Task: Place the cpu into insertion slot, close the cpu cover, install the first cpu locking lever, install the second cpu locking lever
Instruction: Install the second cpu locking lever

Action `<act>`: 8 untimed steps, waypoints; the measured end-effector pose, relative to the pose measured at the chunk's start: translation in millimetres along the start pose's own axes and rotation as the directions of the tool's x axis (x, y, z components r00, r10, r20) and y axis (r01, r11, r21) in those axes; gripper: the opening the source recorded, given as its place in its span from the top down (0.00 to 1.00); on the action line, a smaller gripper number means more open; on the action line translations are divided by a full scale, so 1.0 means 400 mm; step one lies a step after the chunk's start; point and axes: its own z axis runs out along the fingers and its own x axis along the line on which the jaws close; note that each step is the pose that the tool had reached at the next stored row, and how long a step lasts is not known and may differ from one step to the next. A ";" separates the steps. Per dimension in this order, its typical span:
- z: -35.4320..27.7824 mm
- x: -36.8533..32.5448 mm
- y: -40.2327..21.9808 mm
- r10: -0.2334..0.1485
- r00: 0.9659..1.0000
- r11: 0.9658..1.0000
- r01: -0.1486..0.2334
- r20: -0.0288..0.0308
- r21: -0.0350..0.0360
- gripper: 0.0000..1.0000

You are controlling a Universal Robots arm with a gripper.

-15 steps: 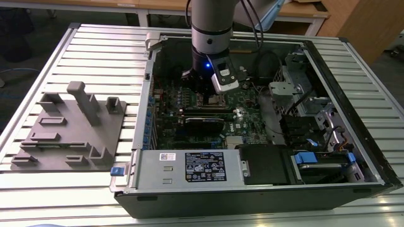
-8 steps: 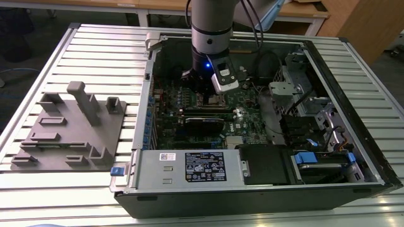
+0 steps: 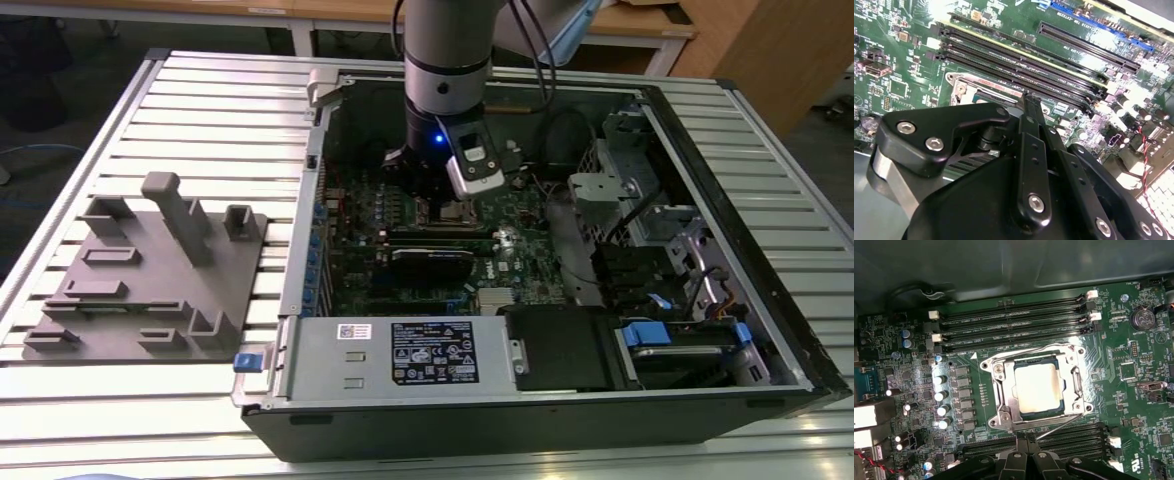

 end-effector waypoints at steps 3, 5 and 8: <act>0.001 0.002 -0.001 0.000 1.000 1.000 0.000 0.000 0.000 0.90; 0.001 0.002 0.000 0.000 1.000 1.000 0.000 0.000 0.000 0.90; 0.001 0.003 -0.001 0.000 1.000 1.000 0.000 0.000 0.000 0.90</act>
